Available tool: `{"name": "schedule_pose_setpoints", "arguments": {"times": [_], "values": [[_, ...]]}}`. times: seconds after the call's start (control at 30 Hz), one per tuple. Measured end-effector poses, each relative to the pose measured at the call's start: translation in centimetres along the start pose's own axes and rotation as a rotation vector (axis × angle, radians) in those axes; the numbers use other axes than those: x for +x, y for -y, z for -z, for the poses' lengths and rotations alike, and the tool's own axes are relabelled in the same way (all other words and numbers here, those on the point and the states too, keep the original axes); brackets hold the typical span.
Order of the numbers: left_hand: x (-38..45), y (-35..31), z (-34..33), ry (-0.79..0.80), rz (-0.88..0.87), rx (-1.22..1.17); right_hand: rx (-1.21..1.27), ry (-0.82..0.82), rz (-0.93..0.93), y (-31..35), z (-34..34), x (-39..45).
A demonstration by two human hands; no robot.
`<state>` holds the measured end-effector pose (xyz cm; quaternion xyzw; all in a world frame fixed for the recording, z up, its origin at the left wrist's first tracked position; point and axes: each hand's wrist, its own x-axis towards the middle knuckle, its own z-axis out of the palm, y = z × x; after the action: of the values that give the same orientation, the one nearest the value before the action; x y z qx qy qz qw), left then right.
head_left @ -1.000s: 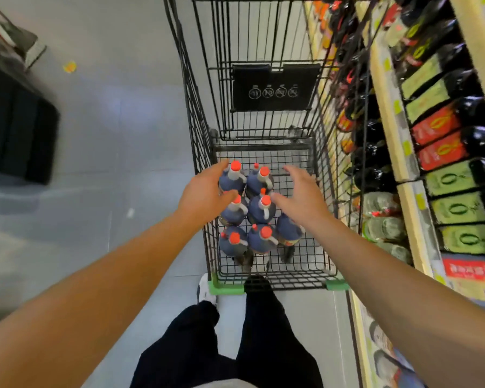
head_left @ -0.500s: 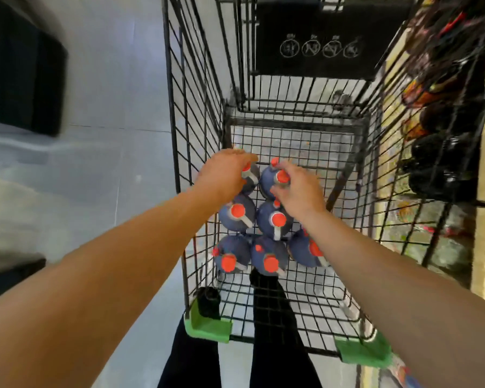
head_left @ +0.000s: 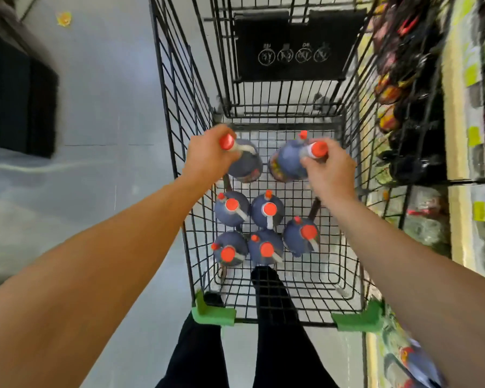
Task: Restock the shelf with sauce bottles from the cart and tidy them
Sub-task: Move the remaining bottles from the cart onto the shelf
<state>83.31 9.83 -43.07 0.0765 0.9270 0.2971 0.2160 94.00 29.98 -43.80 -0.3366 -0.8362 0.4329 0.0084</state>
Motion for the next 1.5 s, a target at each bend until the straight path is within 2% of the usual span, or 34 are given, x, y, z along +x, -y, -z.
{"name": "schedule_pose_setpoints", "arguments": {"times": [0.2, 0.4, 0.77, 1.07, 1.4, 1.5], "values": [[-4.6, -4.6, 7.7, -0.084, -0.061, -0.174, 0.109, -0.178, 0.053, 5.4, 8.5, -4.9], [-10.3, -6.7, 13.7, -0.158, -0.148, -0.357, 0.242, -0.327, 0.057, 9.8, 13.9, -11.1], [-18.7, -4.7, 19.0, 0.007, -0.296, -0.554, 0.339, -0.537, 0.103, 13.2, 15.8, -24.1], [-23.0, -5.8, 17.9, 0.054, -0.292, -0.513, 0.423, -0.650, 0.002, 10.0, 17.0, -32.0], [-28.4, -8.9, 12.2, 0.193, -0.241, -0.448, 0.447, -0.746, -0.041, 4.5, 19.3, -40.0], [-31.3, -10.1, 10.1, 0.222, -0.276, -0.406, 0.450, -0.773, -0.066, 2.4, 20.2, -43.2]]}}
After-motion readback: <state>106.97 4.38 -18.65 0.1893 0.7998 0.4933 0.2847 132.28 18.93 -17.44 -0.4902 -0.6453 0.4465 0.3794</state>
